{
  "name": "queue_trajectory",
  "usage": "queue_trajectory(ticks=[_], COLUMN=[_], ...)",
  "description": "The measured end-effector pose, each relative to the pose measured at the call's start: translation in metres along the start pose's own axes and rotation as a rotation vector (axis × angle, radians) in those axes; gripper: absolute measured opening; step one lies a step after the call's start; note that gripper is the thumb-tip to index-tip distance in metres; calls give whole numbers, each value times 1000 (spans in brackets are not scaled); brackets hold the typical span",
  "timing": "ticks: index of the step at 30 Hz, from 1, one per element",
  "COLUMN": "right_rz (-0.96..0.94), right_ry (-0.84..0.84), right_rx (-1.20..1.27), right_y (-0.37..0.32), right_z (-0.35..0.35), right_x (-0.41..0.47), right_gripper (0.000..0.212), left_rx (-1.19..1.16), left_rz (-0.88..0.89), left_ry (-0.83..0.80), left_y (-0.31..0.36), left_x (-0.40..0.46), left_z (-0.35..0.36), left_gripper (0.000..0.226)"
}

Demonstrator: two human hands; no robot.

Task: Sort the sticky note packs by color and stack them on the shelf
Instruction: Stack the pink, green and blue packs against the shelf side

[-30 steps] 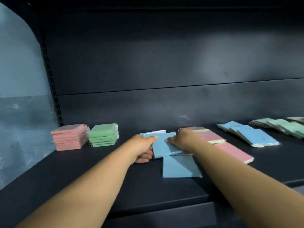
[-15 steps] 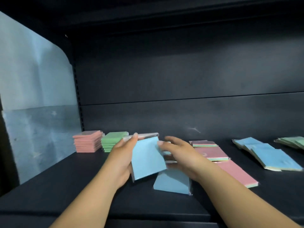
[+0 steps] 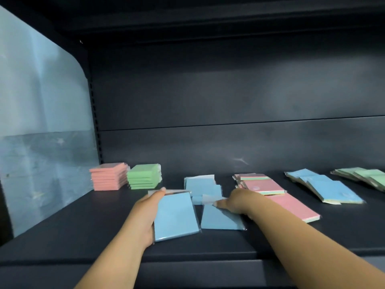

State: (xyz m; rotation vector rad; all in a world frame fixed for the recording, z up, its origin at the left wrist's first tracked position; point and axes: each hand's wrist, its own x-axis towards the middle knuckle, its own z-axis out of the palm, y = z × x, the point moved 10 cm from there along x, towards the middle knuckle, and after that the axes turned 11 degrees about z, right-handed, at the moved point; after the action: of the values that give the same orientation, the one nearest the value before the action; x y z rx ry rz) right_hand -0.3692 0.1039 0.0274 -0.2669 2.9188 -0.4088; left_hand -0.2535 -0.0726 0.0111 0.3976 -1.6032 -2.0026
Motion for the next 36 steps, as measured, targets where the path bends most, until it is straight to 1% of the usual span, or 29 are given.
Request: queue_trajectory(ticks=[2, 4, 6, 9, 11, 13, 16, 18, 21, 24, 26, 29, 30, 31, 33, 36], right_rz=[0, 14, 27, 47, 54, 45, -3, -60, -159, -254, -315, -370, -391, -404, -408, -386], right_ry=[60, 165, 233, 223, 199, 214, 249, 308, 346, 375, 320, 184, 168, 187, 254, 333], right_rx=[60, 127, 103, 48, 55, 54, 111, 292, 641, 983, 1212, 1395, 1401, 1360, 1195, 948], right_y=[2, 9, 12, 11, 10, 10, 5, 5, 9, 11, 8, -1, -6, -10, -24, -49], right_z=[-3, -5, -3, 3, 6, 6, 4, -6, -28, -50, -59, -67, -71, -76, -80, -69], right_x=[6, 13, 18, 23, 27, 31, 27, 19, 5, -12, -20, -26, -29, -33, -38, -39], right_gripper=[63, 54, 50, 52, 49, 47, 35, 20, 29, 27, 31, 36, 35, 32, 28, 26], left_rx=[1, 5, 14, 15, 19, 17, 20, 10, -10, -11, -10, -26, -30, -31, -35, -51], left_rz=[-3, 4, 6, 3, 4, 15, 22, 22, 47, 92, 107, 89, 80, 67, 41, 44], left_ry=[1, 7, 7, 11, 6, 1, 16, 19, 20, 31, 35, 42, 39, 35, 28, 39], left_y=[0, 0, 0, -1, -1, 2, -1, -2, -2, 8, 13, 11, 10, 9, 6, 6], left_x=[0, 0, 0, 1, 1, 1, 3, 5, 7, 2, -1, -2, 0, 1, 2, 3], left_z=[0, -2, -3, -4, -4, -4, -7, -8, -6, -2, -1, -2, -2, -1, 1, 1], left_gripper=[14, 14, 14, 15, 15, 15, 16, 17, 20, 26, 31, 34, 35, 37, 45, 57])
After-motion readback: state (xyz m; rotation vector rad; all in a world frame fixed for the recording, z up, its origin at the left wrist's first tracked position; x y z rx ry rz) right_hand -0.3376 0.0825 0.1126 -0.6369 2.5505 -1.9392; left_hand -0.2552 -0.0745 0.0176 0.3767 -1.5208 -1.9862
